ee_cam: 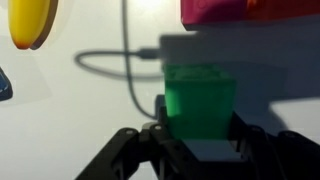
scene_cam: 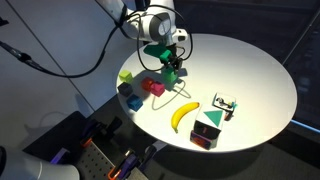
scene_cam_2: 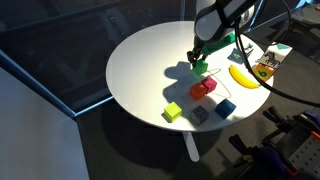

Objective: Lift the green building block and put it between the pink and orange building block

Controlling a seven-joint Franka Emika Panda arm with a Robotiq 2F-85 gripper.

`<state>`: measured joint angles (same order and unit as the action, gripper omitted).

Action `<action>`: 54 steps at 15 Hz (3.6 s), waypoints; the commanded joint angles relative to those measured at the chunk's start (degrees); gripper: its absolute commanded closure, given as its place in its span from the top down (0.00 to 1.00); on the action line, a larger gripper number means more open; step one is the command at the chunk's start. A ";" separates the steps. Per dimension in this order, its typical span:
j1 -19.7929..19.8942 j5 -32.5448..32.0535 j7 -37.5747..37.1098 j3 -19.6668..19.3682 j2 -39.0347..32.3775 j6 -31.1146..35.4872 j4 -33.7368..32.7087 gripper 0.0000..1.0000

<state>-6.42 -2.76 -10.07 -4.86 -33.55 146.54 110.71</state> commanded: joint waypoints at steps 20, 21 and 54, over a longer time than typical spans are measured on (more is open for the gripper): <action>-0.15 -3.41 1.94 2.75 10.41 -0.21 11.92 0.32; -0.24 -3.70 1.79 2.73 10.59 1.36 12.70 0.32; -1.89 -3.13 0.08 3.66 12.98 4.62 18.69 0.92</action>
<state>-8.25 -5.42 -8.91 -1.29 -22.24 151.30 128.00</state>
